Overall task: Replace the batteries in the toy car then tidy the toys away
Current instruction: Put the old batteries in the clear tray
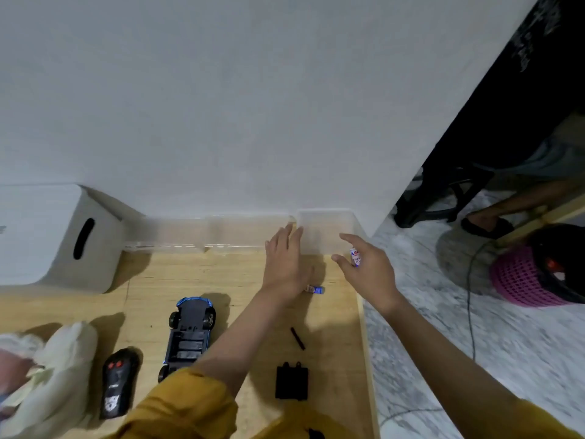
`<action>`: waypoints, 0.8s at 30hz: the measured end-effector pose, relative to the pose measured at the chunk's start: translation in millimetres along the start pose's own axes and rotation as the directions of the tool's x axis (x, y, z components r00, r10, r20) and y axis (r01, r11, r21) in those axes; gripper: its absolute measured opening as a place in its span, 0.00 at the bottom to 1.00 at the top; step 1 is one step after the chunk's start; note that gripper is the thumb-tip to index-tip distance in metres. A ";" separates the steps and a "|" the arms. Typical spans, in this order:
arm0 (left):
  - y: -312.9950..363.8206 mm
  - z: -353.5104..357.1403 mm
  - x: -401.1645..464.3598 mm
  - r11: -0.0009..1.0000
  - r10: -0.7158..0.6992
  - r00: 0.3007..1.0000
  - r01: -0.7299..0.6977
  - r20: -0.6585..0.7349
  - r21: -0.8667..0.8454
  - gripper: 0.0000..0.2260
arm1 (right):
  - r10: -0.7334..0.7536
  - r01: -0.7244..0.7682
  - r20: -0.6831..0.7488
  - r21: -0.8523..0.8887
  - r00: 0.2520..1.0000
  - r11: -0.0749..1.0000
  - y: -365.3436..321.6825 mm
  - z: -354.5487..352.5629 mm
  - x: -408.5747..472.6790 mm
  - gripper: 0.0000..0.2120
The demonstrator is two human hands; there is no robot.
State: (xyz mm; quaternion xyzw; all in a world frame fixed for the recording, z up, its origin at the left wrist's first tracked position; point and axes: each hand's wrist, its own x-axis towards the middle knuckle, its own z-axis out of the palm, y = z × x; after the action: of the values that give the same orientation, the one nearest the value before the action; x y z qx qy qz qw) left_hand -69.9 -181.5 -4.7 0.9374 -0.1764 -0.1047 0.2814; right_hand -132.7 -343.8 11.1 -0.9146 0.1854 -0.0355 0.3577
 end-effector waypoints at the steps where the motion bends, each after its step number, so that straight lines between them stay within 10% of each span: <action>1: 1.1 1.3 6.3 0.999 0.004 1.000 -0.003 -0.018 0.033 0.34 | -0.037 0.038 0.019 -0.079 0.999 0.996 1.7 -1.9 7.4 0.20; 8: -6.2 13.9 36.2 0.984 0.136 0.991 -0.133 -0.018 0.120 0.28 | -0.212 0.246 0.131 -0.353 0.968 0.903 16.1 0.4 43.0 0.20; 24: -19.5 33.6 39.5 0.946 0.277 0.947 -0.240 -0.162 0.218 0.25 | -0.207 0.233 0.135 -0.225 0.969 0.946 26.1 3.6 50.6 0.17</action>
State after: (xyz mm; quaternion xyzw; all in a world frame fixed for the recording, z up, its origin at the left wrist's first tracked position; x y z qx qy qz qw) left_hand -38.4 -198.1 -47.2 0.9348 -0.2800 0.0412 0.2147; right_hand -93.2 -377.6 -12.5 -0.9665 0.0652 -0.0025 0.2483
